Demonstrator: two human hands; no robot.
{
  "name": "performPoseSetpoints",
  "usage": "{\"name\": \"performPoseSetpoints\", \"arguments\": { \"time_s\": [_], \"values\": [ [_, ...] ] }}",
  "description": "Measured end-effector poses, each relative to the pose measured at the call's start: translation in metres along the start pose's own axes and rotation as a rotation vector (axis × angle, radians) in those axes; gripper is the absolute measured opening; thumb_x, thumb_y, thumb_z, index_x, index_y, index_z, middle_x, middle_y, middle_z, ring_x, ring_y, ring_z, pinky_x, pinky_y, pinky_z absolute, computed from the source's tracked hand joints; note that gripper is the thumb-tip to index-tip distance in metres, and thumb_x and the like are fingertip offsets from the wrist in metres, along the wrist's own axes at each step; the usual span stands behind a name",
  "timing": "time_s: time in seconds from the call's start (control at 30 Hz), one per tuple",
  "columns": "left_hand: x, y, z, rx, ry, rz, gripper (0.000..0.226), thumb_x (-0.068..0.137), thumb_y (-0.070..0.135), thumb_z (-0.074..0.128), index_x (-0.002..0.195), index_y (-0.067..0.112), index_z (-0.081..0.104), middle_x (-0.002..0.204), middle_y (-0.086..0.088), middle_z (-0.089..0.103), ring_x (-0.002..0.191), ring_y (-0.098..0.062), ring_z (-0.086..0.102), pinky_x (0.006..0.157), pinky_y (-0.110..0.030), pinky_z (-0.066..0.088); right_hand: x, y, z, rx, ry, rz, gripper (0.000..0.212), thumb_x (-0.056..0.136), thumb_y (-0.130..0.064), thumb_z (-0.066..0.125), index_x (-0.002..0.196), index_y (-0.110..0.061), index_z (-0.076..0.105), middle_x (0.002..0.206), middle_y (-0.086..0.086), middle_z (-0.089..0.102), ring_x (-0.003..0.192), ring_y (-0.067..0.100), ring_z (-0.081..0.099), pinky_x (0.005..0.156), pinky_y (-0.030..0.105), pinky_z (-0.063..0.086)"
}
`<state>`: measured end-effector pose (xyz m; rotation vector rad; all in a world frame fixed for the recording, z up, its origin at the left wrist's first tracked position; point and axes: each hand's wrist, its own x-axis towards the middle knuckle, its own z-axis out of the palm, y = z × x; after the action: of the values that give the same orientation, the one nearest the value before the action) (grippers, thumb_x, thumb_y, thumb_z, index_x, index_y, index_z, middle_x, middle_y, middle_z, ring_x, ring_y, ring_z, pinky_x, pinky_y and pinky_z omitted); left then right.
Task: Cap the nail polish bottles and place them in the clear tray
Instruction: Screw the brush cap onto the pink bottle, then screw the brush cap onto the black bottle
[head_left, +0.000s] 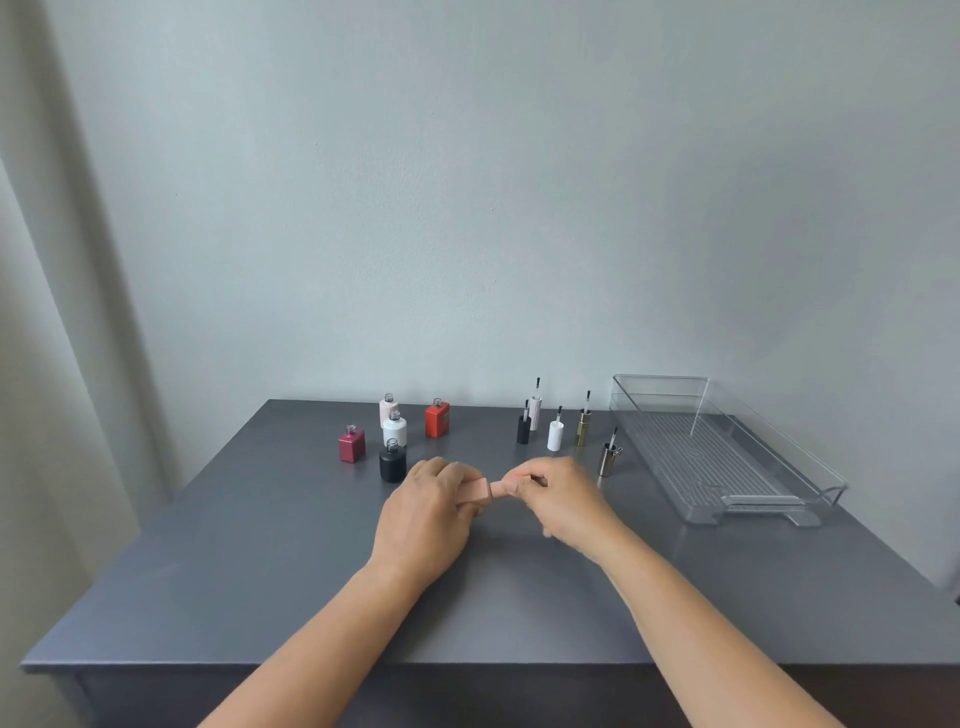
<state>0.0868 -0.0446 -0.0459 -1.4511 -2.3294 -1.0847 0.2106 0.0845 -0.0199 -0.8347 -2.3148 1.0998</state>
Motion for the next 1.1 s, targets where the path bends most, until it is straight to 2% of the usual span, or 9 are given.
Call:
{"name": "performPoseSetpoints", "arguments": {
  "time_s": [0.13,0.23,0.33,0.43,0.5,0.6,0.73,0.93,1.1],
  "values": [
    [0.001,0.000,0.001,-0.078,-0.045,-0.074,0.019,0.086,0.033,0.071,0.105,0.031,0.069,0.093,0.015,0.061,0.092,-0.010,0.055,0.075,-0.028,0.049,-0.005,-0.003,0.003,0.365,0.022,0.072,0.006,0.089,-0.016,0.067,0.087,-0.014,0.072,0.064,0.002,0.063,0.047,0.012,0.051,0.046,0.026,0.048],
    [0.001,-0.001,-0.001,-0.129,-0.066,-0.113,0.025,0.082,0.034,0.076,0.107,0.033,0.071,0.088,0.021,0.058,0.087,-0.008,0.056,0.072,-0.025,0.046,-0.005,-0.007,0.004,0.455,0.046,0.061,0.008,0.088,-0.014,0.068,0.089,-0.006,0.072,0.060,-0.002,0.066,0.046,0.011,0.050,0.045,0.026,0.048],
    [0.001,-0.008,-0.007,-0.164,-0.052,-0.171,0.037,0.077,0.040,0.082,0.112,0.035,0.071,0.098,0.019,0.060,0.083,-0.002,0.055,0.074,-0.024,0.047,-0.003,-0.010,0.003,0.474,0.089,0.049,0.012,0.088,-0.015,0.069,0.087,-0.004,0.072,0.061,-0.005,0.070,0.046,0.010,0.046,0.043,0.026,0.046],
    [0.001,-0.021,-0.017,-0.200,0.077,-0.250,0.026,0.074,0.043,0.083,0.092,0.039,0.065,0.086,0.014,0.058,0.075,0.002,0.055,0.067,-0.024,0.047,0.003,-0.012,-0.004,0.413,0.165,0.027,0.014,0.089,-0.020,0.069,0.082,-0.008,0.073,0.060,-0.007,0.070,0.045,0.011,0.045,0.045,0.028,0.045],
    [0.003,-0.032,-0.023,-0.219,0.173,-0.329,0.033,0.074,0.041,0.083,0.090,0.036,0.055,0.085,0.012,0.053,0.076,-0.005,0.055,0.061,-0.025,0.041,0.008,-0.013,-0.008,0.304,0.202,-0.013,0.015,0.089,-0.023,0.068,0.076,-0.016,0.071,0.058,-0.011,0.069,0.045,0.008,0.046,0.047,0.027,0.045],
    [0.009,-0.049,-0.029,-0.247,0.194,-0.436,0.055,0.073,0.036,0.084,0.116,0.028,0.051,0.109,0.008,0.052,0.097,-0.013,0.054,0.073,-0.029,0.041,0.018,-0.016,-0.011,0.135,0.235,-0.052,0.013,0.089,-0.028,0.068,0.076,-0.023,0.068,0.056,-0.019,0.067,0.050,-0.003,0.053,0.056,0.021,0.042],
    [0.020,-0.065,-0.028,-0.252,0.084,-0.526,0.078,0.076,0.036,0.083,0.141,0.018,0.044,0.130,-0.002,0.054,0.117,-0.020,0.055,0.087,-0.031,0.041,0.024,-0.018,-0.012,-0.029,0.224,-0.062,0.015,0.087,-0.035,0.068,0.081,-0.021,0.067,0.058,-0.019,0.067,0.058,-0.006,0.055,0.053,0.014,0.035],
    [0.030,-0.069,-0.026,-0.201,0.028,-0.480,0.054,0.081,0.033,0.078,0.130,0.024,0.058,0.118,0.003,0.066,0.101,-0.016,0.059,0.081,-0.029,0.042,0.025,-0.022,-0.015,-0.177,0.187,-0.039,0.020,0.088,-0.036,0.064,0.076,-0.021,0.065,0.074,-0.007,0.073,0.072,0.010,0.062,0.059,0.022,0.041],
    [0.032,-0.072,-0.022,-0.181,0.031,-0.482,0.040,0.083,0.030,0.076,0.121,0.026,0.063,0.102,0.008,0.066,0.093,-0.016,0.062,0.075,-0.029,0.045,0.019,-0.015,-0.017,-0.183,0.174,-0.043,0.017,0.087,-0.034,0.065,0.075,-0.022,0.063,0.076,-0.005,0.073,0.079,0.012,0.065,0.068,0.025,0.047]
  ]
}}
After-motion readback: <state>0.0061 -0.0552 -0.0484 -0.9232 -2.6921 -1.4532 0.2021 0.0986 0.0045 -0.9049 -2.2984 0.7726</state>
